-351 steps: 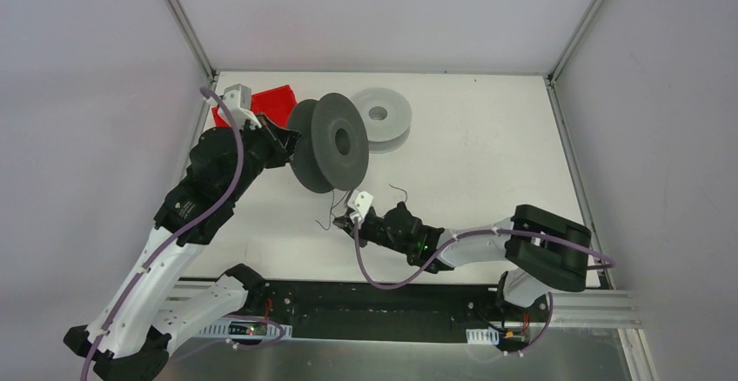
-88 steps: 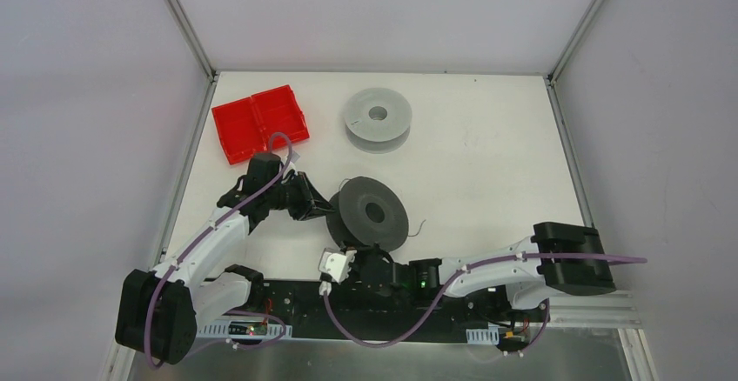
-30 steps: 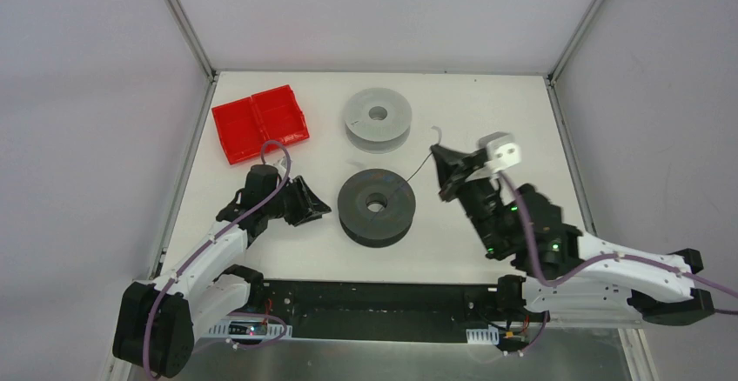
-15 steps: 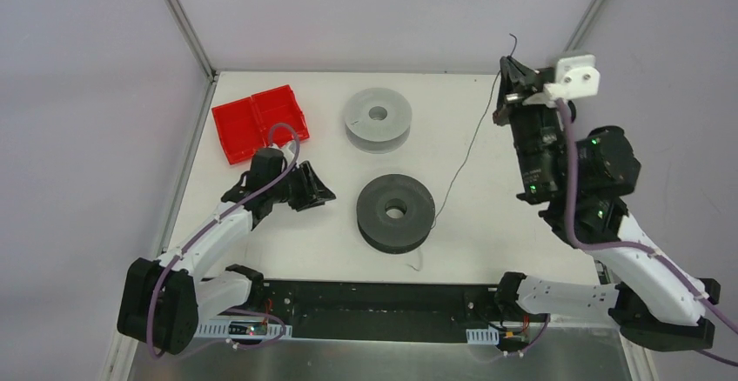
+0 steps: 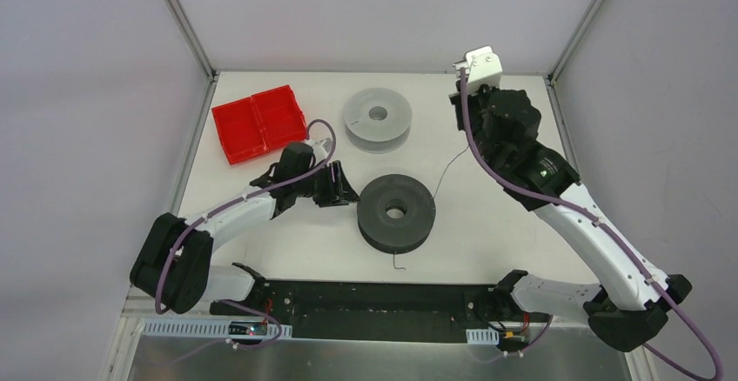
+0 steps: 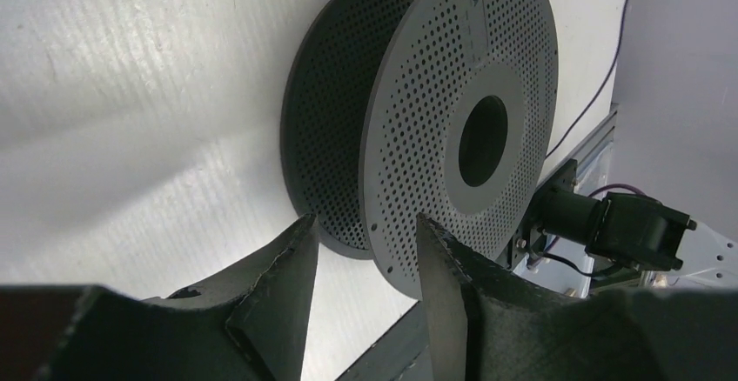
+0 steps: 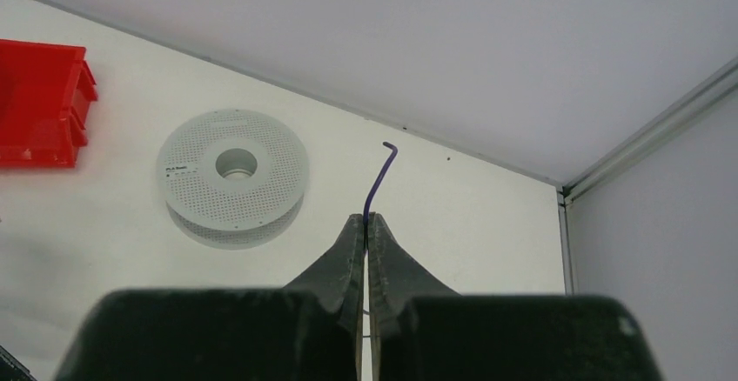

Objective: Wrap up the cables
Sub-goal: Wrap the cable around the cable reel.

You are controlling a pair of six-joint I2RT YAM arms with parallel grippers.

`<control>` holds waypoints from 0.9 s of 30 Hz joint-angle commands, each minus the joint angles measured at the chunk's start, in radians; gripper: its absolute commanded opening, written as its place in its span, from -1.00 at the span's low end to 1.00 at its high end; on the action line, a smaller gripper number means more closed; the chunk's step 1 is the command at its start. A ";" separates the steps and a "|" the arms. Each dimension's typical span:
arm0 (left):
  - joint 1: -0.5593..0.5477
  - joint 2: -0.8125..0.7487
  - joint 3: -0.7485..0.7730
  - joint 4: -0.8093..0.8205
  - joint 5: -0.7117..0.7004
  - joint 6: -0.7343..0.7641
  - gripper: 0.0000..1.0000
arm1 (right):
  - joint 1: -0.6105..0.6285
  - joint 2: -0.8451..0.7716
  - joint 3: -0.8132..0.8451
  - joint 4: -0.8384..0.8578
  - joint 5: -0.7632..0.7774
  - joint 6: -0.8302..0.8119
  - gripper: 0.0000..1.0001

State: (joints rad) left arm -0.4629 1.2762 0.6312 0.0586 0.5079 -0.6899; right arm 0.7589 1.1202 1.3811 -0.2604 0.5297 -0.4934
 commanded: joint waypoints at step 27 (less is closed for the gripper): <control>-0.057 -0.158 0.195 -0.311 -0.221 0.139 -1.00 | -0.334 -0.026 0.326 -0.015 -0.110 0.018 -1.00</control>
State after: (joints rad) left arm -0.5110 1.2781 0.6998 0.1638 0.5488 -0.8234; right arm 0.4767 1.0897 1.5661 -0.3058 0.3988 -0.4324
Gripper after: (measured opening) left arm 0.036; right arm 0.008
